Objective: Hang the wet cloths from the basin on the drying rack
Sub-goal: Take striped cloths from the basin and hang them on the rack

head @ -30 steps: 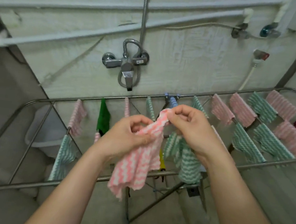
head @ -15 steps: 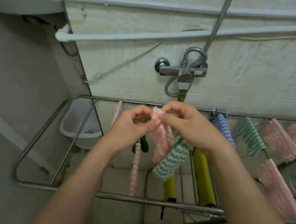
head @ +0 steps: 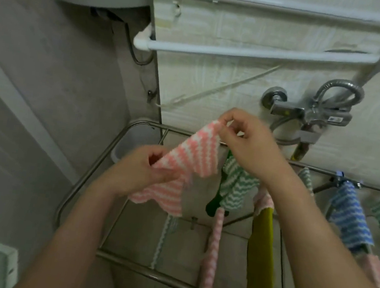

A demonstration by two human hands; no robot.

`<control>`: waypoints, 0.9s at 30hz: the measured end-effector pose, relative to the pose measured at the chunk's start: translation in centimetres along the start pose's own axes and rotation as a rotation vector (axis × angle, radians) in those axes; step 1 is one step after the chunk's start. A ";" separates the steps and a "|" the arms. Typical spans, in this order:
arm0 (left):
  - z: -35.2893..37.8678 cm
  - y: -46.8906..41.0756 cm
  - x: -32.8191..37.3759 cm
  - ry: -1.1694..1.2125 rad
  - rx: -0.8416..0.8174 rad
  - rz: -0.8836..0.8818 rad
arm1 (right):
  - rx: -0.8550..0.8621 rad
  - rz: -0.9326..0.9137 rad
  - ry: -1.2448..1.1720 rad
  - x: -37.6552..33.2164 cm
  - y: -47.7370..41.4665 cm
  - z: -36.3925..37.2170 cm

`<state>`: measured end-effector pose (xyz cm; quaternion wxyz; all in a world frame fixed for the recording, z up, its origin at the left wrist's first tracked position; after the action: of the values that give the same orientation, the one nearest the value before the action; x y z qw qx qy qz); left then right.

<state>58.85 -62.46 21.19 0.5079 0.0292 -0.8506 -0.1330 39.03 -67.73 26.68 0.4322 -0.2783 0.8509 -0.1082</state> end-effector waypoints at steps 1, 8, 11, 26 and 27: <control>-0.8 -0.1 -0.5 0.039 0.063 0.017 | 0.006 0.012 -0.005 0.1 -0.8 0.4; -5.1 -0.4 -0.9 0.284 0.306 0.099 | 0.133 0.087 -0.283 1.1 -7.3 3.3; -5.4 -1.9 -1.6 0.331 0.286 0.131 | 0.122 0.139 -0.314 2.8 -9.9 5.7; -2.3 -10.4 -10.7 0.014 0.384 -0.023 | -0.173 0.291 0.064 13.7 -14.7 15.1; -2.7 -10.6 -11.2 0.008 0.418 -0.027 | -0.178 0.283 0.087 13.9 -15.2 15.7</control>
<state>65.73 -71.09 10.15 0.4922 0.1459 -0.8572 0.0397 50.77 -87.21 14.23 0.3795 -0.1880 0.9057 0.0173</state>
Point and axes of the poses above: each hand's wrist, its own y-axis away from the middle knuckle, its own z-axis out of the palm, x = y × z, the point moved 4 cm from there along -y, towards the middle knuckle, and after that the axes turned 10 degrees about -z, right-handed, at the moved point
